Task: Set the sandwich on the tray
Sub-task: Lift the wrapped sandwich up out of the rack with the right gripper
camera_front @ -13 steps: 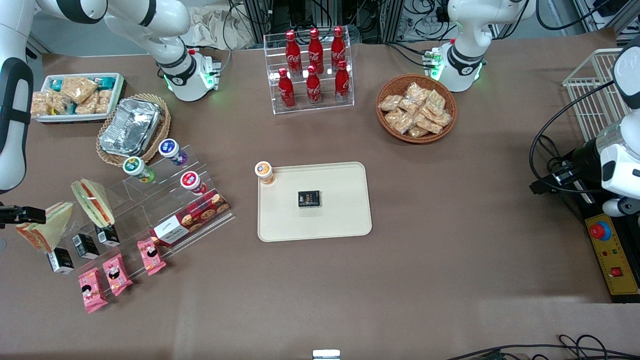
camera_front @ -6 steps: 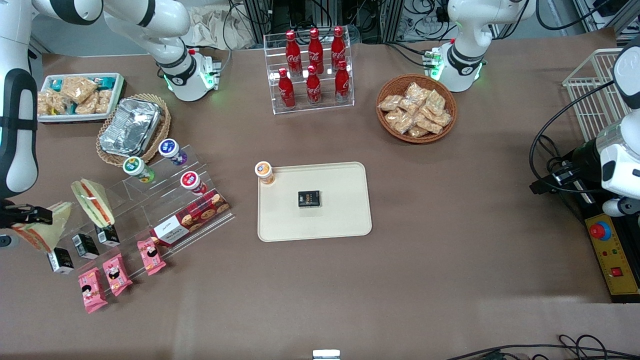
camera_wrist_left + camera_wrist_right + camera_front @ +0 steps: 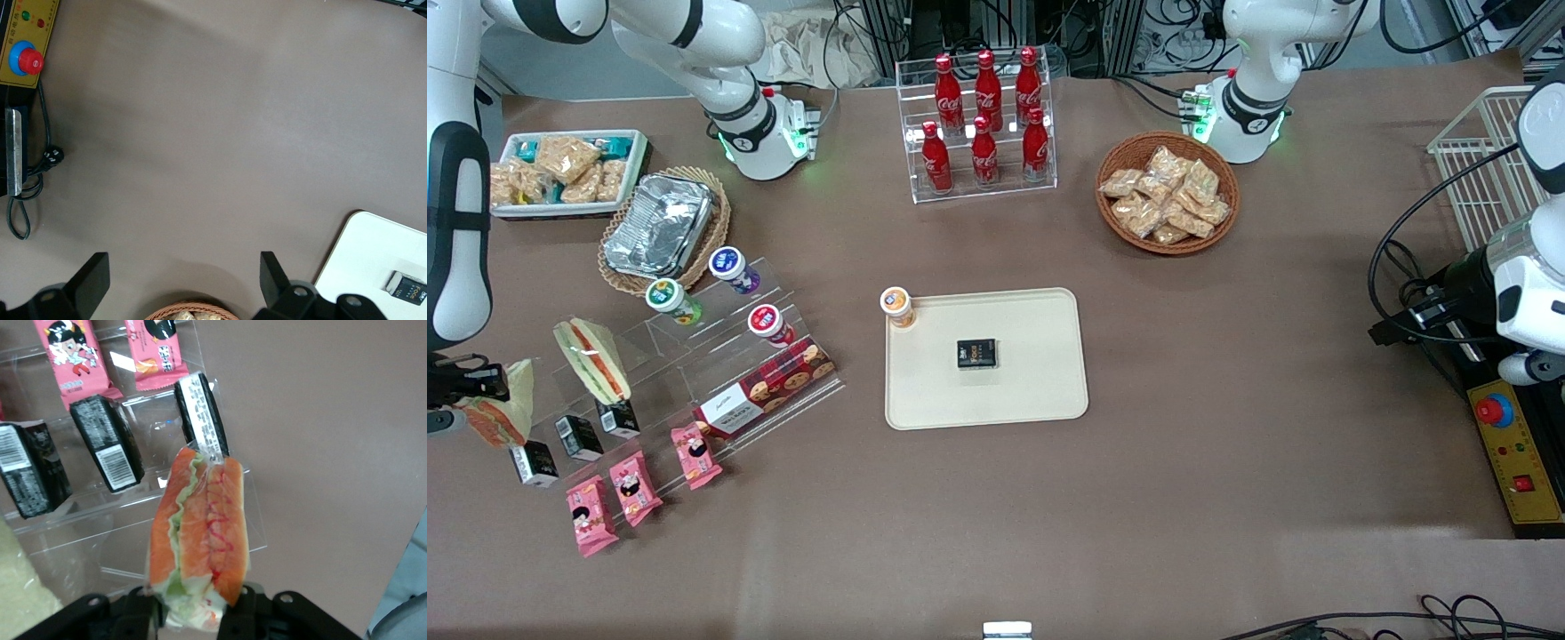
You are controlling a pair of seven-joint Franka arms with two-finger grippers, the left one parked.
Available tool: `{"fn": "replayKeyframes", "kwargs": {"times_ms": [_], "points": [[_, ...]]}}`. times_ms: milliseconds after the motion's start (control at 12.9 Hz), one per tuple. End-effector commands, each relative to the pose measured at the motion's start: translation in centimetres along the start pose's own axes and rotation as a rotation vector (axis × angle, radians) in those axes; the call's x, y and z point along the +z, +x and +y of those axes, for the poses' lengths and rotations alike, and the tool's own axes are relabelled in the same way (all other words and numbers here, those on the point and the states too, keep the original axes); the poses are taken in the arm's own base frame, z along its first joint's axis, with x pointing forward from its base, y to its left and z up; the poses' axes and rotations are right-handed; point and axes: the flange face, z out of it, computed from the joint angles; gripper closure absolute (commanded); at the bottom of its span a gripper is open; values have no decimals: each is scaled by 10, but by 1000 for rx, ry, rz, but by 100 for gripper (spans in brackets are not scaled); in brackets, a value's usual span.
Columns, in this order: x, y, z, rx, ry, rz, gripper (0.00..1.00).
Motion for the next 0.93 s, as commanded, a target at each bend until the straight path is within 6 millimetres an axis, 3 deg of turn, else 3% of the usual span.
{"fn": "replayKeyframes", "kwargs": {"times_ms": [0, 233, 389, 622, 856], "points": [[-42, 6, -4, -44, 32, 4, 70], [-109, 36, -38, -146, 45, -7, 70], [-145, 54, -79, -231, 42, 11, 69], [-199, 80, -176, -398, 63, 61, 69], [-220, 107, -289, -588, 118, 97, 69]]}}
